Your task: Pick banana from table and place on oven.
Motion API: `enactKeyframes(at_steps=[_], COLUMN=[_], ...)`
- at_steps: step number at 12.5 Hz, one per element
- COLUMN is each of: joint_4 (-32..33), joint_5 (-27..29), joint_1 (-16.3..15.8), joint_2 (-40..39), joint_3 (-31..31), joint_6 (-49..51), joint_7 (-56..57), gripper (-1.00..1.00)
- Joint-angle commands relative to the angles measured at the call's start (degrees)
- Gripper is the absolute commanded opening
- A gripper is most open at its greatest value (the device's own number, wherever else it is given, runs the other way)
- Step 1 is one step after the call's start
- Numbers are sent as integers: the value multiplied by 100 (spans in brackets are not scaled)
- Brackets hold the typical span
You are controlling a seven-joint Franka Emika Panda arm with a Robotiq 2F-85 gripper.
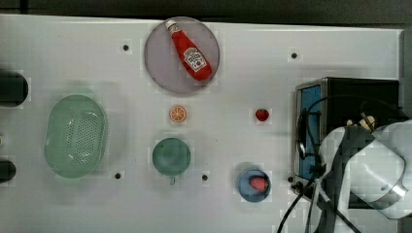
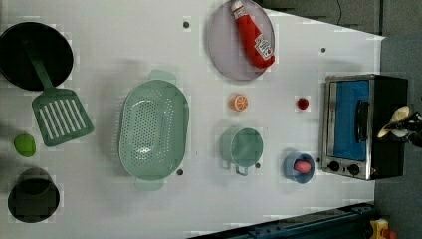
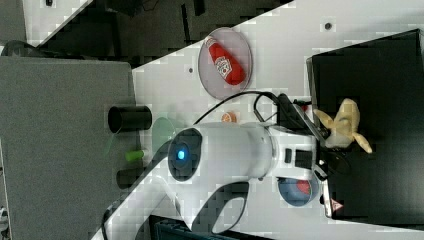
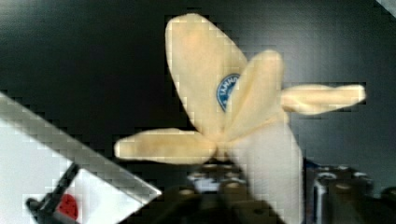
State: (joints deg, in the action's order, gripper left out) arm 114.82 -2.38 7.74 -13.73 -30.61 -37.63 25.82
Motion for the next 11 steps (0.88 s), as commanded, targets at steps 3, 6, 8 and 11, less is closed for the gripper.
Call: enactKeyframes(at_steps=[3, 6, 8, 11], joint_4=[-228, -420, -765, -1236], joint_5=[-26, -187, -291, -142], joint_1=[-165, -242, -397, -702], joint_2=[223, 308, 470, 911], joint_3=[12, 62, 247, 920], joint_6=[2, 127, 894, 2697], joint_7=[407, 463, 829, 1063], gripper=[70, 100, 100, 100])
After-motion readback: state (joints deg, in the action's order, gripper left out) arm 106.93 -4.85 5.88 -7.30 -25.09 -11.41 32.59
